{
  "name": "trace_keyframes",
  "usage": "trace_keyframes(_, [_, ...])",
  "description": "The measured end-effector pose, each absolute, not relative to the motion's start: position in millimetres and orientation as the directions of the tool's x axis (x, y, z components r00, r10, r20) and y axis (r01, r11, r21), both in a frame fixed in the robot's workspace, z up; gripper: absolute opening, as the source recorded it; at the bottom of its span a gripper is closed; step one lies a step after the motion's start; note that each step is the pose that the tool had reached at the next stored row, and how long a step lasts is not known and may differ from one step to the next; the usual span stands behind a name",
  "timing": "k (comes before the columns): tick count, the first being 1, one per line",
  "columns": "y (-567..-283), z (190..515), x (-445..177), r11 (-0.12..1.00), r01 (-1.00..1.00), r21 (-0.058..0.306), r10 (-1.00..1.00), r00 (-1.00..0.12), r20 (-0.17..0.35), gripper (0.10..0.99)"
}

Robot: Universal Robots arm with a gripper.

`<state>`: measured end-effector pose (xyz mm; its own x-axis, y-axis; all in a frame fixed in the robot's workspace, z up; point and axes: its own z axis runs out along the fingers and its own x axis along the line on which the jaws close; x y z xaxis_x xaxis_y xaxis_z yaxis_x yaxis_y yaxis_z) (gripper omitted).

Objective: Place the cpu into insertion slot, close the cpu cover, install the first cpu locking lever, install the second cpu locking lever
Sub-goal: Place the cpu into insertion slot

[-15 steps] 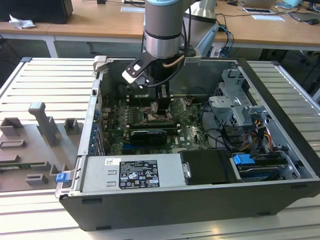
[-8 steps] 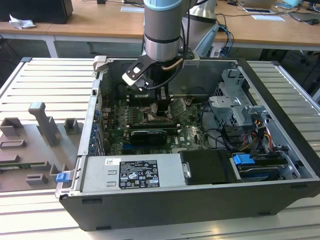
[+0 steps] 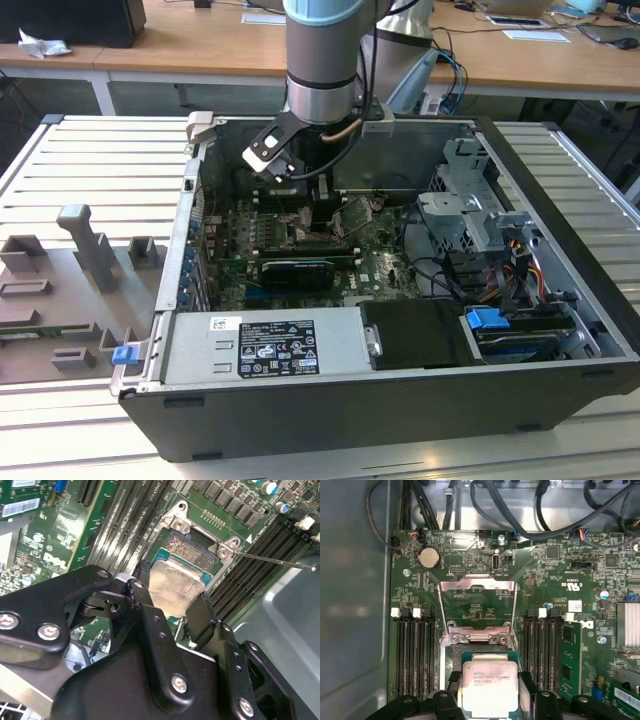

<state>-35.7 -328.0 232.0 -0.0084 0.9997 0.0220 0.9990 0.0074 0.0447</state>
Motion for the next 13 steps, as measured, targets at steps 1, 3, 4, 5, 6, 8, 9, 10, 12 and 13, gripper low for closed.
trace_keyframes(1, [-327,231,-36,0.007,0.999,0.045,1.000,-0.008,0.022,0.537])
trace_keyframes(3, [-325,228,-37,0.007,0.999,0.045,1.000,-0.008,0.022,0.537])
trace_keyframes(4, [-325,227,-38,0.007,0.999,0.045,1.000,-0.008,0.022,0.537])
trace_keyframes(5, [-325,225,-39,0.007,0.999,0.045,1.000,-0.008,0.022,0.537])
trace_keyframes(6, [-325,224,-40,0.007,0.999,0.045,1.000,-0.008,0.022,0.537])
trace_keyframes(8, [-324,220,-40,0.007,0.999,0.045,1.000,-0.008,0.022,0.537])
trace_keyframes(9, [-323,218,-40,0.007,0.999,0.045,1.000,-0.008,0.022,0.537])
trace_keyframes(10, [-323,216,-40,0.007,0.999,0.045,1.000,-0.008,0.022,0.537])
trace_keyframes(12, [-322,212,-40,-0.008,0.999,0.044,1.000,0.007,0.022,0.537])
trace_keyframes(13, [-321,211,-40,-0.015,0.999,0.044,1.000,0.014,0.022,0.537])
